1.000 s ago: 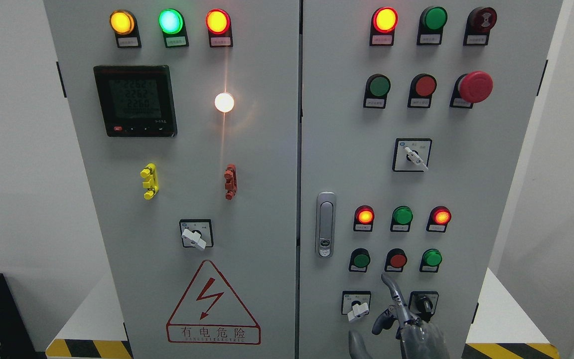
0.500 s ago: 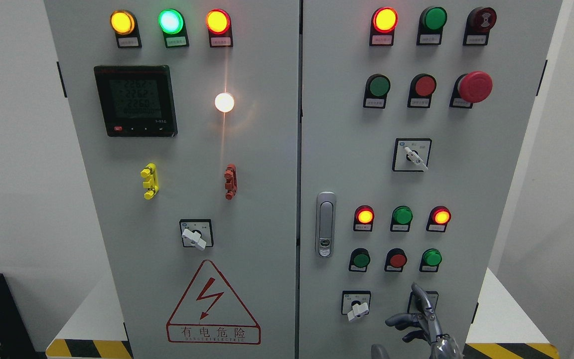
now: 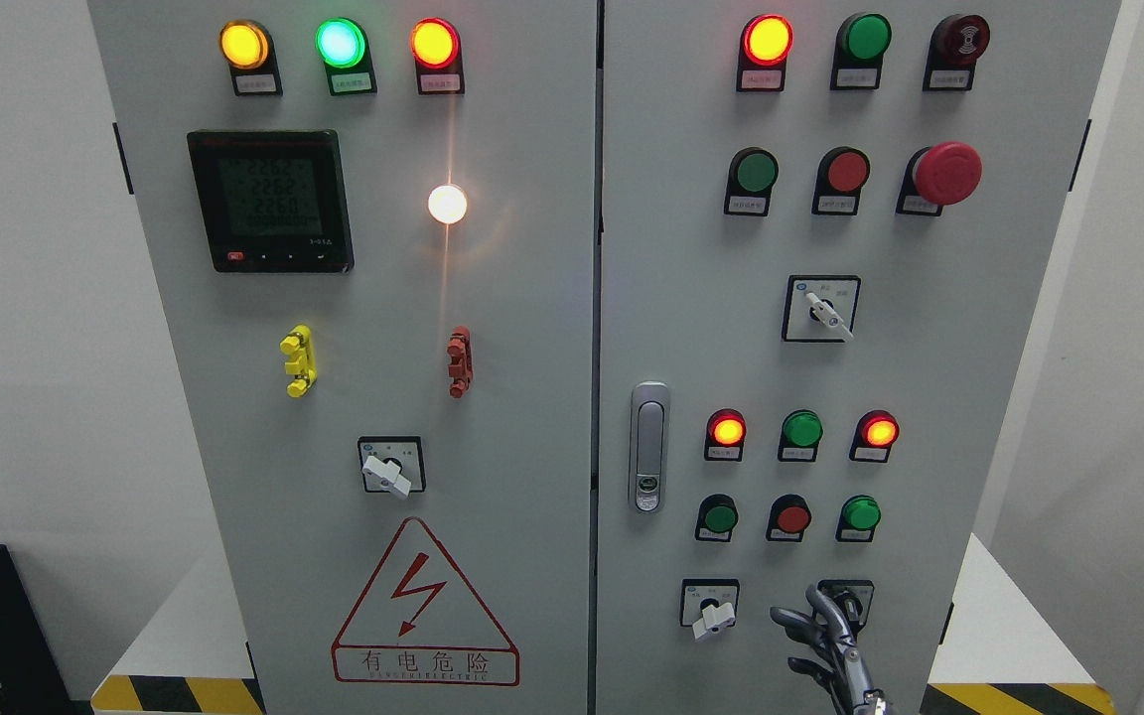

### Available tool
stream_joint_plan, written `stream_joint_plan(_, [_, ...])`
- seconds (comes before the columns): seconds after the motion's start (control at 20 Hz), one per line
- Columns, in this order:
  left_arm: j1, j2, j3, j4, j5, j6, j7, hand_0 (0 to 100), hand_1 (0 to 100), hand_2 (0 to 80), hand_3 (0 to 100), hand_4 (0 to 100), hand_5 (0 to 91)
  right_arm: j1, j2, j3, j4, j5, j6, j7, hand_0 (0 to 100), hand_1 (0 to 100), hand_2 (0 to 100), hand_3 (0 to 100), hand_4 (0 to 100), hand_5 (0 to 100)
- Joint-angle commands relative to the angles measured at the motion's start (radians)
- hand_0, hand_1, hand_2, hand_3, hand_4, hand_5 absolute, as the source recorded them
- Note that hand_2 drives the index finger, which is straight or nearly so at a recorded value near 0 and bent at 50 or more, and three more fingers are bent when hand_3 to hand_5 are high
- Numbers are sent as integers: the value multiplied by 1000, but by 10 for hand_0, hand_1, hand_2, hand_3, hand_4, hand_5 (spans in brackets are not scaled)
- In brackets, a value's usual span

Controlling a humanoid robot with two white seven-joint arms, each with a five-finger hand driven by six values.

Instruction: Press green start button

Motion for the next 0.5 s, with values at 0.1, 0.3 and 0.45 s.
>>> stream_joint_plan(0.1, [-23, 1, 0, -28, 0, 0, 0, 120, 556, 0, 0, 0, 0, 19, 0, 20, -39, -64, 9, 16, 0, 171, 0, 32, 0, 0])
stream_joint_plan(0.3, [-23, 0, 0, -28, 0, 0, 0, 120, 556, 0, 0, 0, 0, 20, 0, 20, -39, -65, 12, 16, 0, 165, 0, 11, 0, 0])
stream_joint_plan(0.45, [-23, 0, 0, -28, 0, 0, 0, 120, 556, 0, 0, 0, 0, 20, 0, 20, -39, -65, 17, 16, 0, 161, 0, 6, 0, 0])
